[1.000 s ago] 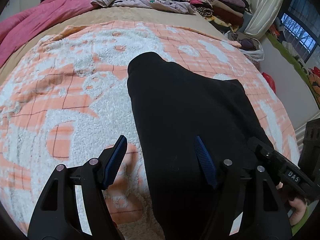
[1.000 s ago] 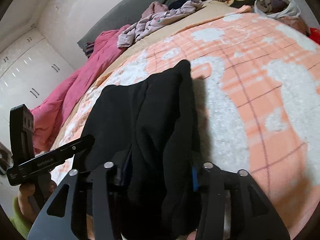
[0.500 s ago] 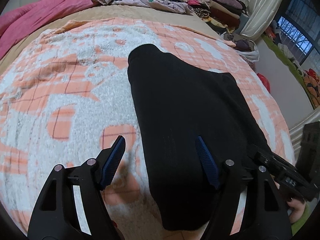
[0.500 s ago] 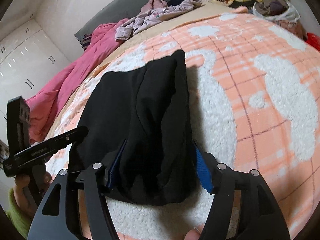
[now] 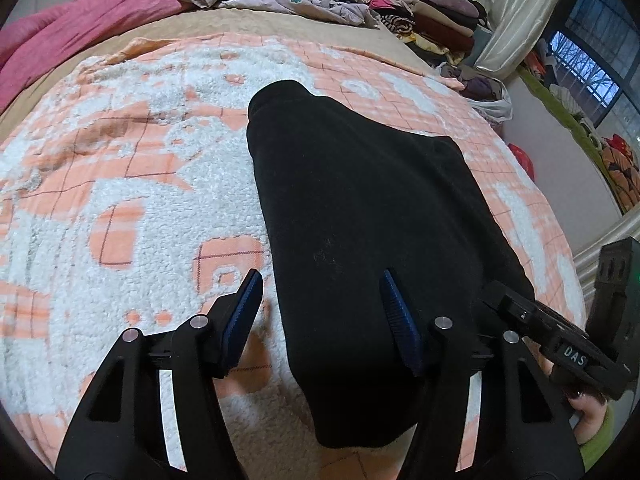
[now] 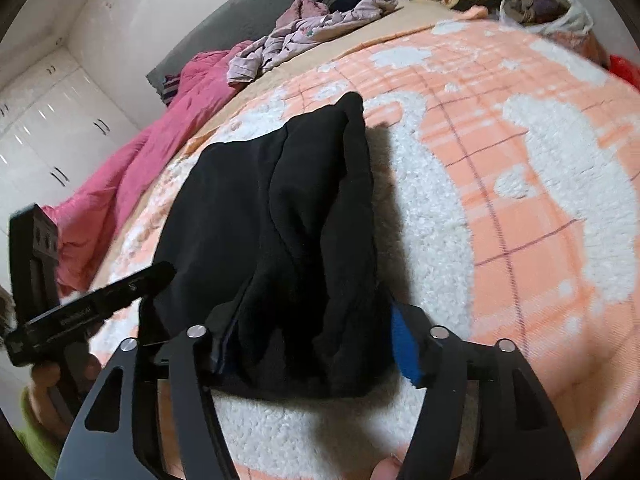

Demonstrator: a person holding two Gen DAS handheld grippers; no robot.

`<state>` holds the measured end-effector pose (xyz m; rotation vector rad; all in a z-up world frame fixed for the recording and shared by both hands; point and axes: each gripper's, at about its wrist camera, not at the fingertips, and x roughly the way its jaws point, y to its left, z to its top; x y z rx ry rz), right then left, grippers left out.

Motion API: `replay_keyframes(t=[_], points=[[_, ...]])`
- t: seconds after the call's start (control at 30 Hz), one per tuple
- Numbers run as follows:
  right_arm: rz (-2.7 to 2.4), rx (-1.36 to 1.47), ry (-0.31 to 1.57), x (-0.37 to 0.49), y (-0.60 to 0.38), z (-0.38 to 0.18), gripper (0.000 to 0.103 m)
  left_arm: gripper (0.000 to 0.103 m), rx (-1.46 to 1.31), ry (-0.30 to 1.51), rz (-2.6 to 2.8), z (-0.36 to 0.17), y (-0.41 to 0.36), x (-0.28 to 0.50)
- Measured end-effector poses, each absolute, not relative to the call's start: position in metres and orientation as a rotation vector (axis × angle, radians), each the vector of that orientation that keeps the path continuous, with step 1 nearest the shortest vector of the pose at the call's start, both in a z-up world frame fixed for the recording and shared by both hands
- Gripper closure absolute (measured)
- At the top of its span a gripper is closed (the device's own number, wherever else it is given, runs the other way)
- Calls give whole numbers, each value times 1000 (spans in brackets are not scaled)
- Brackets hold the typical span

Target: Fold small clothes

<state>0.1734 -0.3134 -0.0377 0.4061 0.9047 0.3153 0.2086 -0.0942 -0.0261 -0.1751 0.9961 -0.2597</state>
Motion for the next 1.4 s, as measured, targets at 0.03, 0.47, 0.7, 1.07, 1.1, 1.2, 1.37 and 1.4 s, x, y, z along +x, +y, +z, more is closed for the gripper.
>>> replay_keyframes(t=[0.03, 0.47, 0.7, 1.07, 1.1, 1.2, 1.37, 1.4], points=[[297, 383, 891, 169, -311, -33, 35, 50, -176, 995, -259, -25, -94, 208], [156, 227, 727, 128, -308, 9, 5, 33, -186, 941, -256, -1, -83, 186], [122, 234, 662, 104, -313, 27, 5, 10, -136, 882, -251, 18, -78, 161], [78, 126, 552, 61, -302, 49, 5, 10, -90, 788, -227, 35, -64, 114], [79, 120, 549, 58, -301, 50, 5, 10, -89, 787, -227, 35, -63, 110], [77, 93, 538, 46, -295, 51, 5, 10, -84, 781, -221, 33, -57, 99], [79, 73, 542, 28, -285, 44, 5, 10, -67, 792, -198, 21, -45, 79], [79, 72, 544, 26, -284, 42, 5, 10, -63, 798, -194, 17, -42, 76]])
